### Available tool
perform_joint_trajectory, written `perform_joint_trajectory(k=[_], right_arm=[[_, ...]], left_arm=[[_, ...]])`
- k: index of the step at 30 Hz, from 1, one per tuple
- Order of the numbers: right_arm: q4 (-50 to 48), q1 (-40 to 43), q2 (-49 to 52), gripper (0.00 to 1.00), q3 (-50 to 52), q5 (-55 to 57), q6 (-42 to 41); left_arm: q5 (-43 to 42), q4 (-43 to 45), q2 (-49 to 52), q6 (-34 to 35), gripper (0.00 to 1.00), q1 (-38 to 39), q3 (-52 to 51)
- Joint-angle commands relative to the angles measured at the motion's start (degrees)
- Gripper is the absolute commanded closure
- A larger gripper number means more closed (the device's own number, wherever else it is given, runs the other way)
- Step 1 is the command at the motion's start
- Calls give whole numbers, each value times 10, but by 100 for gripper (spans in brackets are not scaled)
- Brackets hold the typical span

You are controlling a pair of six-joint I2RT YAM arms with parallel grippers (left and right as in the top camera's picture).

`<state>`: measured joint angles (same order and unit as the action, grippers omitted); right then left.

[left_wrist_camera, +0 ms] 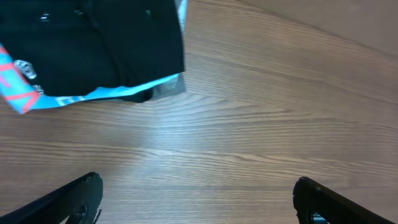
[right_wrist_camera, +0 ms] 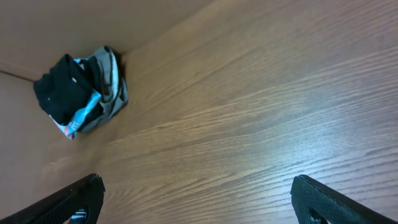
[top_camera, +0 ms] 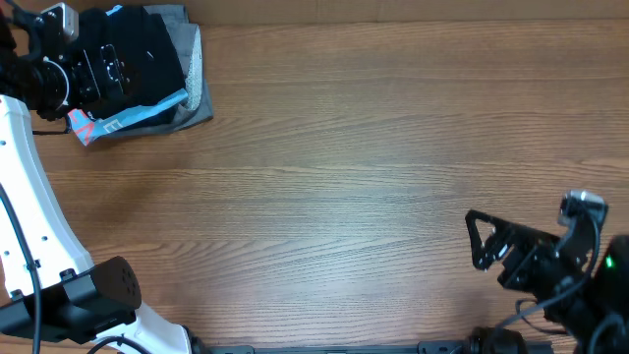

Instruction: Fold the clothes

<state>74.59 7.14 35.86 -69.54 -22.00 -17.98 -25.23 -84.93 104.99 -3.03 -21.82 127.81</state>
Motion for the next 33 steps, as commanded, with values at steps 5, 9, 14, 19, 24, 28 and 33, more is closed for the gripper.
perform_joint_trajectory(k=[5, 9, 14, 19, 24, 28, 33], right_arm=[[-3, 0, -5, 0, -6, 10, 2], [-2, 0, -5, 0, -6, 10, 2], [23, 0, -5, 0, -6, 10, 3], [21, 0, -12, 0, 2, 48, 4], [-57, 0, -73, 0, 87, 65, 9], [-162, -1, -151, 0, 188, 63, 9], [-290, -14, -240, 0, 318, 64, 48]], left_arm=[[32, -1, -20, -9, 0, 0, 6], [32, -1, -20, -9, 0, 0, 6], [32, -1, -20, -9, 0, 0, 6], [32, -1, -20, -9, 0, 0, 6], [32, -1, -20, -9, 0, 0, 6], [32, -1, -20, -9, 0, 0, 6], [32, -1, -20, -9, 0, 0, 6]])
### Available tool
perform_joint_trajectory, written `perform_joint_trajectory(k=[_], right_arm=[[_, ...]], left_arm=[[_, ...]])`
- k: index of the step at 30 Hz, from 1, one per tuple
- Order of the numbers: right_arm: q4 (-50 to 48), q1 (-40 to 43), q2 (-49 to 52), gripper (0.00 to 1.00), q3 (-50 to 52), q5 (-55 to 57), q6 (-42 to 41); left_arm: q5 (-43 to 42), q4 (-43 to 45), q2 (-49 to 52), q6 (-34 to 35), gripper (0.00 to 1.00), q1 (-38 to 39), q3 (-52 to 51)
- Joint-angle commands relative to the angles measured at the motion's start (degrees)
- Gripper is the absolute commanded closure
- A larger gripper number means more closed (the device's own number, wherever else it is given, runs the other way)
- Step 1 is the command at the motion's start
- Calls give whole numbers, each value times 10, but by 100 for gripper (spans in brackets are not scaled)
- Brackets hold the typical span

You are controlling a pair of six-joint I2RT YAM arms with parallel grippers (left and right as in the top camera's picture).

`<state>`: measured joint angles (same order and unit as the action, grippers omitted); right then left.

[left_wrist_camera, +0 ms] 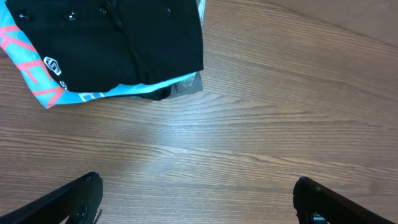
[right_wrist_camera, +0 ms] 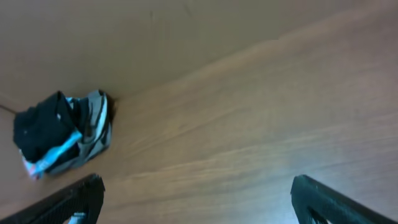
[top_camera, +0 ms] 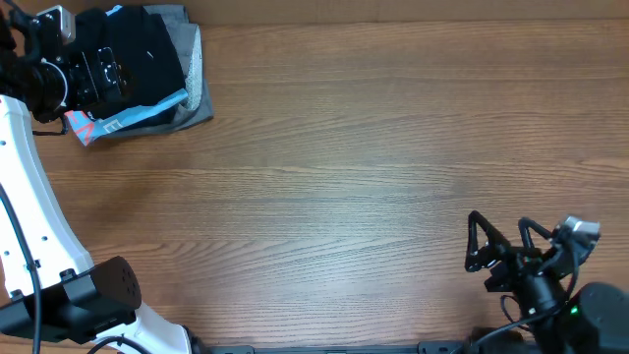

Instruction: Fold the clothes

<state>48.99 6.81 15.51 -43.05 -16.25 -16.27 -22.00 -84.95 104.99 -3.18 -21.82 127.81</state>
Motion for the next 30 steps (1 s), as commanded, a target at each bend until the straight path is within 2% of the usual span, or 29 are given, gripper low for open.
perform_joint_trajectory(k=[1, 10, 14, 20, 30], right_arm=[[-57, -15, -50, 0, 78, 8, 37], [-298, -58, -122, 0, 287, 12, 45], [-358, -70, -151, 0, 340, 17, 45], [-407, -70, -153, 0, 366, 49, 46], [-554, -70, -153, 0, 428, 56, 46]], left_arm=[[0, -1, -20, -7, 0, 0, 6], [0, -1, -20, -7, 0, 0, 6], [0, -1, -20, -7, 0, 0, 6], [0, -1, -20, -7, 0, 0, 6], [0, -1, -20, -7, 0, 0, 6]])
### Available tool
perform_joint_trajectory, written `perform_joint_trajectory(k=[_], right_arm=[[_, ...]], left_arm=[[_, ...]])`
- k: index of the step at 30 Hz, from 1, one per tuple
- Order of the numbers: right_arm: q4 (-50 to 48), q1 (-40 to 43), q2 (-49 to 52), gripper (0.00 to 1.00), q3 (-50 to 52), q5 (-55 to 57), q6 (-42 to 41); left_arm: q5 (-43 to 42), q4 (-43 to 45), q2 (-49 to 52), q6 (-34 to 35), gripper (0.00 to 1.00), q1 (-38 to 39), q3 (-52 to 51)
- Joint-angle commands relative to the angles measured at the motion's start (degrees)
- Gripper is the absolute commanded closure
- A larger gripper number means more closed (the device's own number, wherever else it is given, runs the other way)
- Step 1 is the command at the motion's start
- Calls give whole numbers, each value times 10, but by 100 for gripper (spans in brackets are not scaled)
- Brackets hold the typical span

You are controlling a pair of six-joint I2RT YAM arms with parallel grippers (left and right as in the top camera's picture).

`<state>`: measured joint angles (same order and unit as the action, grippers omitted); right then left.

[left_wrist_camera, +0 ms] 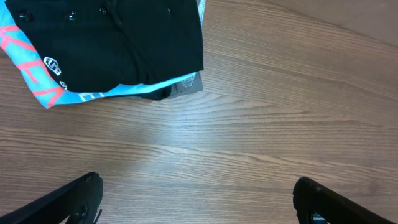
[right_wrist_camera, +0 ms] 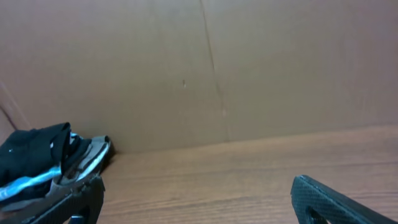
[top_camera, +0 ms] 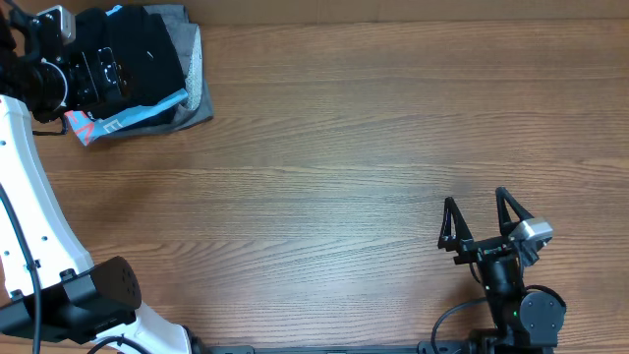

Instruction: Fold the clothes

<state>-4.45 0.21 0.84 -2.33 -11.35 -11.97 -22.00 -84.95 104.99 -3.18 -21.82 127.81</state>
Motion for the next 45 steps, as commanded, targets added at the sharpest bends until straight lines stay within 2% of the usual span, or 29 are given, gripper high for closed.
perform_joint_trajectory(k=[1, 5, 11, 45], right_arm=[[-13, -4, -7, 0, 19, 7, 3], [-7, -4, -7, 0, 19, 8, 33], [87, -4, -7, 0, 19, 30, 49], [87, -4, -7, 0, 19, 53, 47]], left_arm=[[0, -1, -20, -7, 0, 0, 6], [0, -1, -20, -7, 0, 0, 6], [0, -1, -20, -7, 0, 0, 6], [0, -1, -16, -7, 0, 1, 6]])
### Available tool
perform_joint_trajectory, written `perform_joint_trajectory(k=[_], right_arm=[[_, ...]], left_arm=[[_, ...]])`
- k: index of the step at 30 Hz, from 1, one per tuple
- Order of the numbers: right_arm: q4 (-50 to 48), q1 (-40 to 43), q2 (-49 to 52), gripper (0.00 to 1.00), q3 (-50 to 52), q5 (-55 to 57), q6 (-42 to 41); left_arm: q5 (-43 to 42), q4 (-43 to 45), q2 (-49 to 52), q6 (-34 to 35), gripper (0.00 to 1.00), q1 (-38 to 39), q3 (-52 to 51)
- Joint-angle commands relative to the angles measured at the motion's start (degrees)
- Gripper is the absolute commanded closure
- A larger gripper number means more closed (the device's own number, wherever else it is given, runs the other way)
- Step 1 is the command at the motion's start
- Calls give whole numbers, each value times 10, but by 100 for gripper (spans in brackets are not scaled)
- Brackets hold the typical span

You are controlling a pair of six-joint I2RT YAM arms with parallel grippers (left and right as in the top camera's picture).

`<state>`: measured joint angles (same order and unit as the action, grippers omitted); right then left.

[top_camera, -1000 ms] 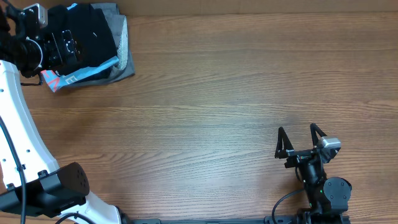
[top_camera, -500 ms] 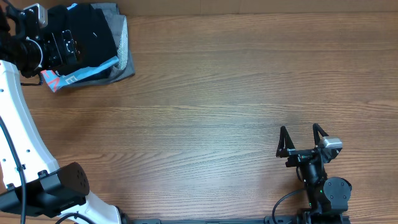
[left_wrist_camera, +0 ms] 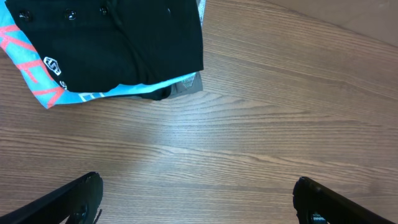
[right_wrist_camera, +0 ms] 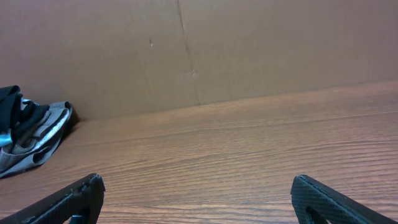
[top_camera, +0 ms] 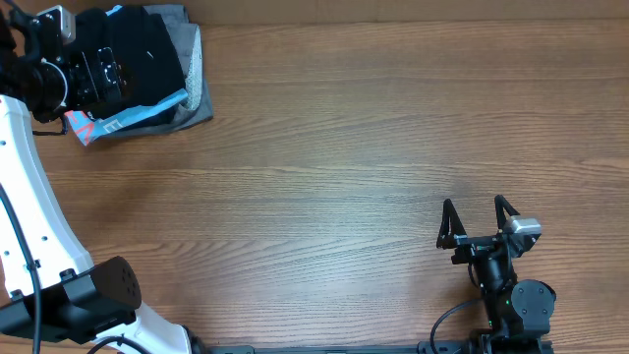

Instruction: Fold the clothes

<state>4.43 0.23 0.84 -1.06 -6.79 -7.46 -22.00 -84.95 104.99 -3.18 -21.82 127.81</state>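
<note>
A folded pile of clothes (top_camera: 147, 74) lies at the table's far left corner: a black garment (left_wrist_camera: 106, 43) with a light blue and red band on top of a grey one (top_camera: 199, 93). My left gripper (left_wrist_camera: 198, 200) hovers open just in front of the pile, holding nothing; the overhead view shows it as dark parts (top_camera: 101, 65) over the black cloth. Near the front edge at the right, my right gripper (top_camera: 478, 218) stands open and empty, pointing toward the back wall. From its wrist view the pile (right_wrist_camera: 34, 130) shows far off at the left.
The brown wooden table (top_camera: 344, 147) stretches between the two arms. A brown wall (right_wrist_camera: 205, 43) closes off the back. The left arm's white link (top_camera: 39, 226) runs along the left edge down to its base (top_camera: 98, 295).
The right wrist has tipped slightly, so its view shows more tabletop and the pile sits further left. The left gripper and the clothes have not moved.
At first the right gripper lay open at the right edge, pointing left, and the left gripper hung open close over the pile. The left then sat a little further back and stayed. The right gripper stood nearer the front middle, facing the back wall.
</note>
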Motion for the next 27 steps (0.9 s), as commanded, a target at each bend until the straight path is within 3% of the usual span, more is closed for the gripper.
perform_joint_trajectory(k=[1, 5, 11, 18, 27], right_arm=[[-2, -4, -7, 0, 6, 7, 2], [-2, -4, -7, 0, 6, 7, 2], [-2, -4, -7, 0, 6, 7, 2], [-2, -4, -7, 0, 6, 7, 2], [-2, -4, -7, 0, 6, 7, 2]], left_arm=[[0, -1, -17, -7, 0, 1, 6], [13, -1, -44, -7, 0, 14, 4], [132, 3, -156, -7, 0, 99, -77], [161, 58, -330, 12, 0, 197, -281], [113, 239, -621, 92, 0, 206, -585]])
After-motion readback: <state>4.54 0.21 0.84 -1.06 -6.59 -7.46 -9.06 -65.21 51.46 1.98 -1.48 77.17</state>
